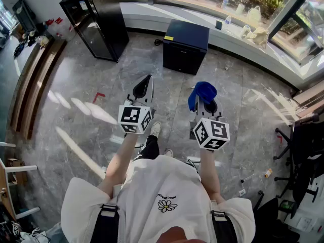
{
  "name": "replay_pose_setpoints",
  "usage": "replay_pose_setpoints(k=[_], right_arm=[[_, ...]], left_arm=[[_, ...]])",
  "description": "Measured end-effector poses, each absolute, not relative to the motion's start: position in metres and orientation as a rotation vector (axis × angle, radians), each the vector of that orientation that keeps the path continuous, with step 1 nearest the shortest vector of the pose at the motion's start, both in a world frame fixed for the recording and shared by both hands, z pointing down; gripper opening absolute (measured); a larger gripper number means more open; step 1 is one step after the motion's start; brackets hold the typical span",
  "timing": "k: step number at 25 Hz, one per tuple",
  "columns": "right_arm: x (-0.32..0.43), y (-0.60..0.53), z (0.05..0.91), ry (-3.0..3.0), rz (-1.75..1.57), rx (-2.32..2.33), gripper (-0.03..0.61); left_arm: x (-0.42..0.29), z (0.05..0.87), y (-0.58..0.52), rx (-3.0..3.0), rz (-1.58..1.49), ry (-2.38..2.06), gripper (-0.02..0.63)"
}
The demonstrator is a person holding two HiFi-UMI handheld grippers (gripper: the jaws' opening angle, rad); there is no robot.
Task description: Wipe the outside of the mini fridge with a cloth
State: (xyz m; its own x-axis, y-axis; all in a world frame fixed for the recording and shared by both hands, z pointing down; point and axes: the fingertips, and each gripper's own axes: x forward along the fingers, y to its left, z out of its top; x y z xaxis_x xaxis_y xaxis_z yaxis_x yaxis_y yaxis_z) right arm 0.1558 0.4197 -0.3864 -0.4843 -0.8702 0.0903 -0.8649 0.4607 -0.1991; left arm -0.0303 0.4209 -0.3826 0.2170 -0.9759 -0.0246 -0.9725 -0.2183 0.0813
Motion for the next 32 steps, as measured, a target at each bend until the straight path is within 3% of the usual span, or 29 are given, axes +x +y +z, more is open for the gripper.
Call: replay_pose_setpoints(k=[17, 32], right_arm=[[0.044, 0.232, -0.402, 2.586, -0.315, -1.694, 0.052], [0.04, 0.085, -0.38, 2.65, -0.351, -1.62, 0.052]], left_arm=[[-0.15, -0.402, 0.226, 2.493, -0.131, -1.843, 0.005], [-0.141, -0.378, 0.089, 2.439, -0.09, -1.87, 0.005]])
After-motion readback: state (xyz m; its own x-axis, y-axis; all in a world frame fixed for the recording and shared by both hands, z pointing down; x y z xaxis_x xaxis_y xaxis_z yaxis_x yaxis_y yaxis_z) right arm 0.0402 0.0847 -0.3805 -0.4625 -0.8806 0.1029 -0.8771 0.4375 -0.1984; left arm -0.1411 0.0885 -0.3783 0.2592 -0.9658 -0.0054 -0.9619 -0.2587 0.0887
